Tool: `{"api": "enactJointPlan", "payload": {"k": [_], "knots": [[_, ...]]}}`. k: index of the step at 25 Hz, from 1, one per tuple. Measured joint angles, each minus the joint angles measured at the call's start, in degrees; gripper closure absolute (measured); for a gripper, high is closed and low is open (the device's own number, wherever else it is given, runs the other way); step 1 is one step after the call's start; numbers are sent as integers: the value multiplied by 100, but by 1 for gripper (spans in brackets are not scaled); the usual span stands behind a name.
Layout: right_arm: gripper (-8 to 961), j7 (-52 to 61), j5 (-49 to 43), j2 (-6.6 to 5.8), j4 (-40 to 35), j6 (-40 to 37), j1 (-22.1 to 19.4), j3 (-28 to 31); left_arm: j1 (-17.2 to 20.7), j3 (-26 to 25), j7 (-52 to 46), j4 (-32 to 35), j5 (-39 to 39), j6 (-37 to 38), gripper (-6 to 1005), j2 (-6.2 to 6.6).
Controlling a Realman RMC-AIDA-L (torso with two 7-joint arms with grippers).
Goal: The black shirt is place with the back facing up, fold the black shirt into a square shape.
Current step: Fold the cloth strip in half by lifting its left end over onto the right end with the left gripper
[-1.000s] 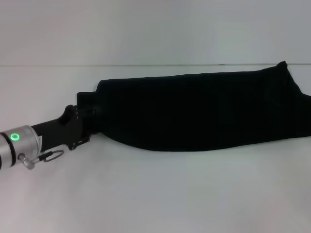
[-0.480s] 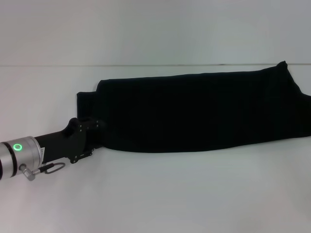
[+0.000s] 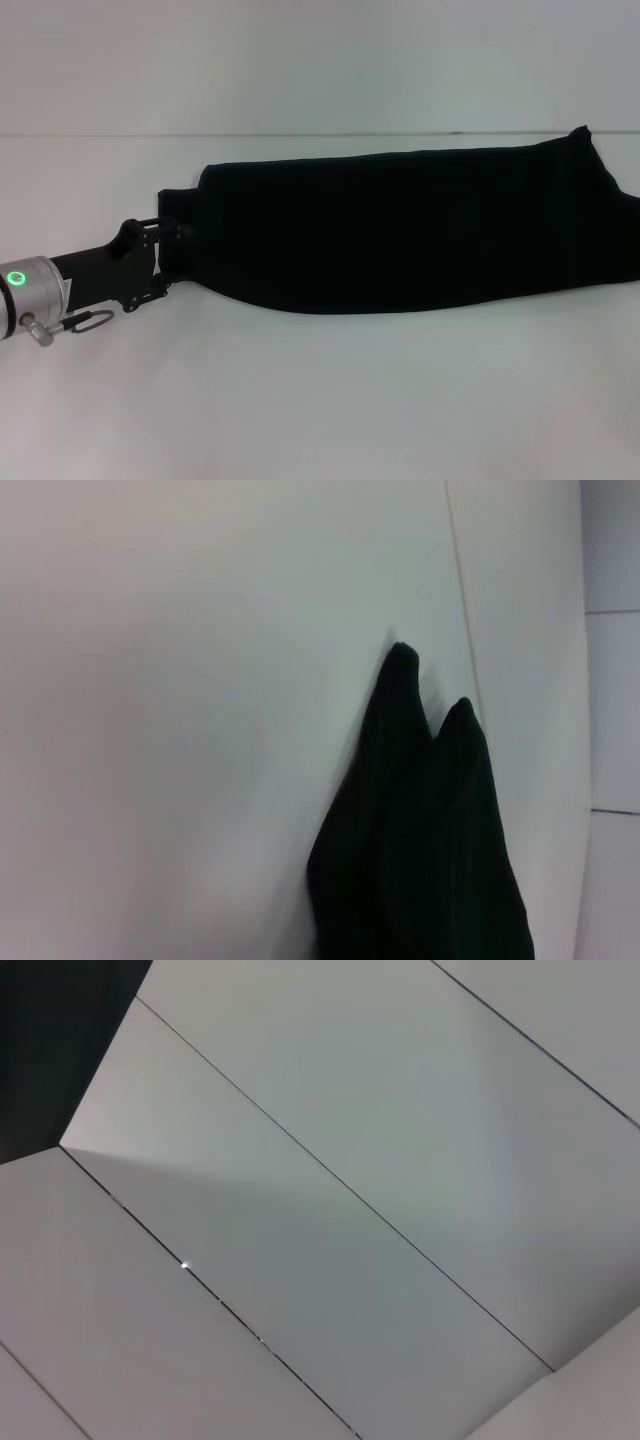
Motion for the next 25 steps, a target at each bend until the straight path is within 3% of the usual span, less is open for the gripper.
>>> {"api": "enactJointPlan", "payload": {"k": [9,25], "knots": [[270,0,4,0,0,2,12,4,-8,86,-61,-22,121,196,399,-5],[270,1,7,-9,-9,19,-17,4,411,50,-228,373,303,814,398,42]]}}
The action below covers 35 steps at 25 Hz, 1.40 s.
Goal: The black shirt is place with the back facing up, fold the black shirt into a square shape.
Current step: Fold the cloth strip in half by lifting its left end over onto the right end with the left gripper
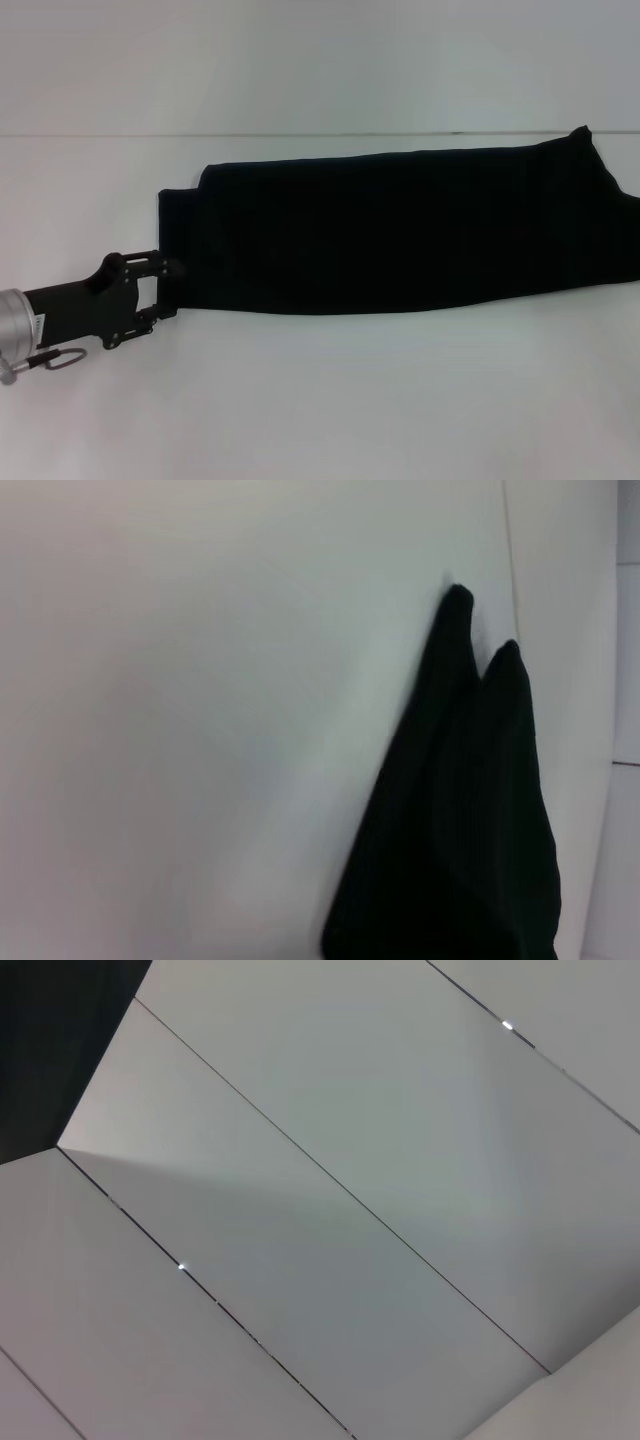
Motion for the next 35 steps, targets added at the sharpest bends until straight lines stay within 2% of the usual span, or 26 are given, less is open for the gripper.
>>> {"api": "enactJointPlan", "payload": {"k": [7,11,16,19,23,29,35], "knots": [[270,-1,0,1,0,8,0,0,9,-59,12,15,-121,87,398,5],[270,-2,0,1,-1,6,-7,0,-126,-154,151,0,-573,332,399,-44],[270,0,-2,8,4,5,-14,0,-460,-62,219,-53,-597,6,399,-158],[270,8,-10,9,6,5,-20,0,-516,37,215,-65,-547,-320,399,-170],[270,7,-13,9,9,9,-22,0,-409,198,151,-240,-439,-580,399,-88],[269,1,-11,10,9,42,11,0,-301,211,192,-256,-434,-572,398,-74],[269,1,-38,9,9,59,30,-41,-189,165,113,0,-173,235,398,120]]}}
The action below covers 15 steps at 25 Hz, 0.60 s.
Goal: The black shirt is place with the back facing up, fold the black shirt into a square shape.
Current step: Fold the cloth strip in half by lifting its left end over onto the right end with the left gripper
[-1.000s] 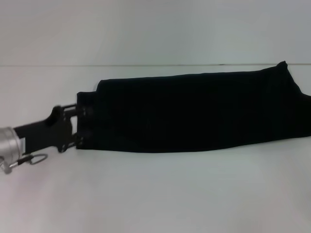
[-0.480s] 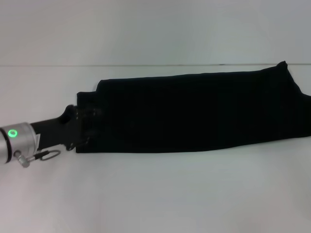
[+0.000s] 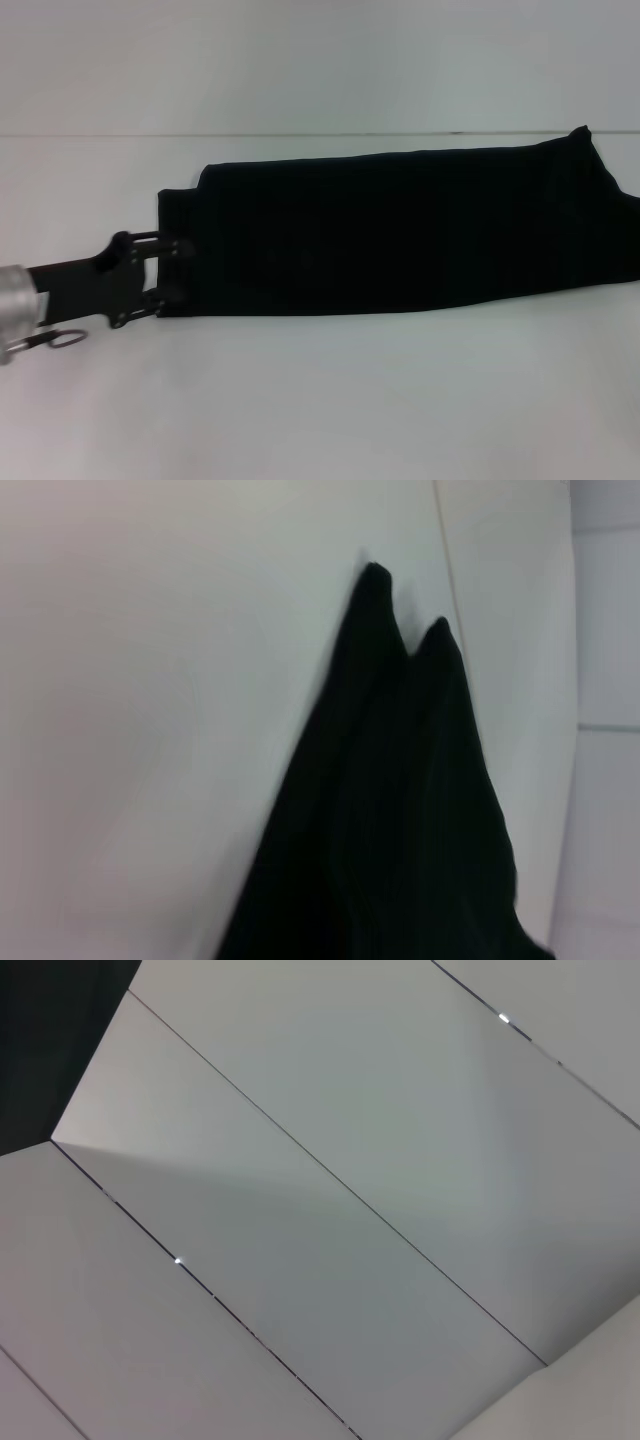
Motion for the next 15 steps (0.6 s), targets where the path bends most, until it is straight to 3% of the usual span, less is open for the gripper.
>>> {"api": "enactJointPlan", "payload": {"k": [4,6,15], "knots": [[269,1,-12,0,0,3,-19,-2,194,-34,-229,352,169,464,398,73],[269,1,-14,3,0,3,-23,8,321,-284,-430,465,413,543,398,91],[269,5,-15,18,0,9,-10,-7,398,-319,-485,365,553,186,399,18]]}}
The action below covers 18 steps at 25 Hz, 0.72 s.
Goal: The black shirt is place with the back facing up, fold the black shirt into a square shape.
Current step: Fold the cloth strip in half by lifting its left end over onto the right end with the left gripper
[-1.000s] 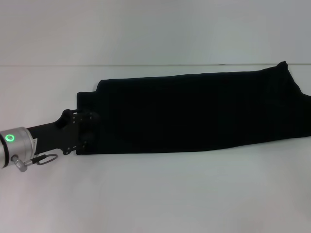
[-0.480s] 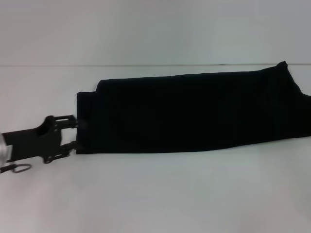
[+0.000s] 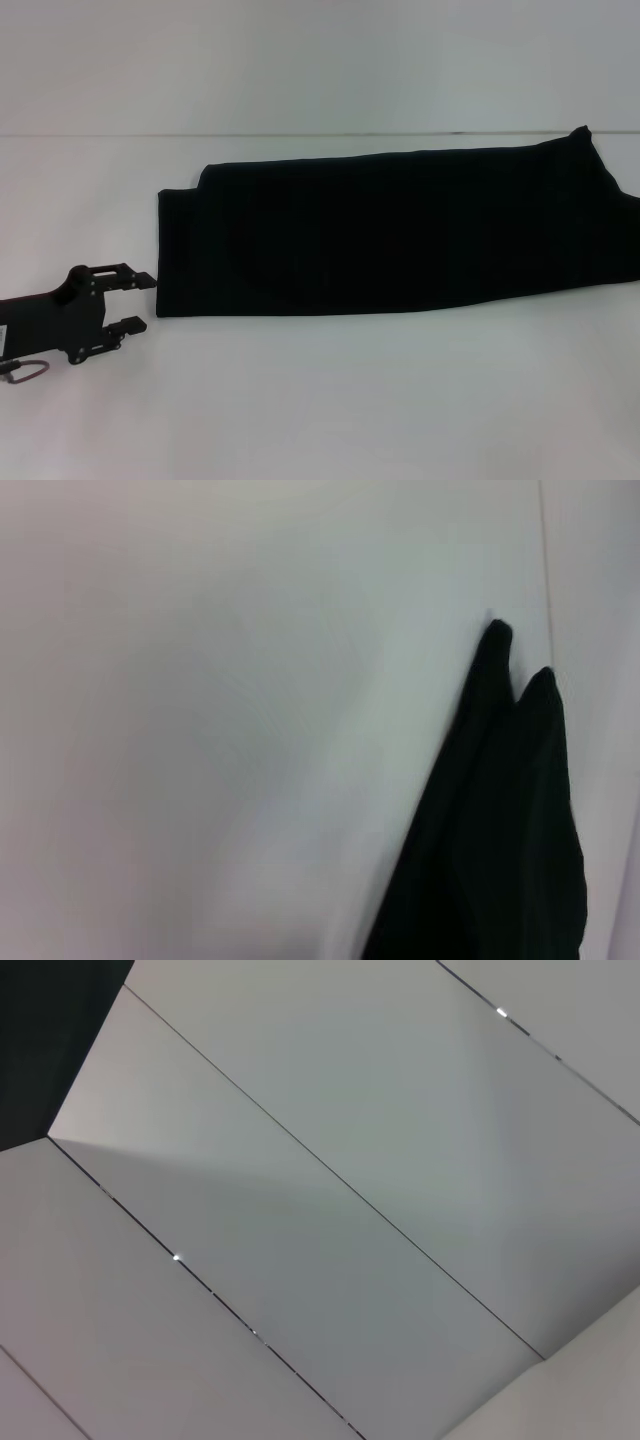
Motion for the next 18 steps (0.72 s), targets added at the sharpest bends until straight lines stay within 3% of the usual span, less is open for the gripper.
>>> {"api": "enactJointPlan", "payload": {"k": [18], "knots": [[269,-7,1,-16,0,3,21,39,-162,5,-47,-234,69,-292,398,-65]]}}
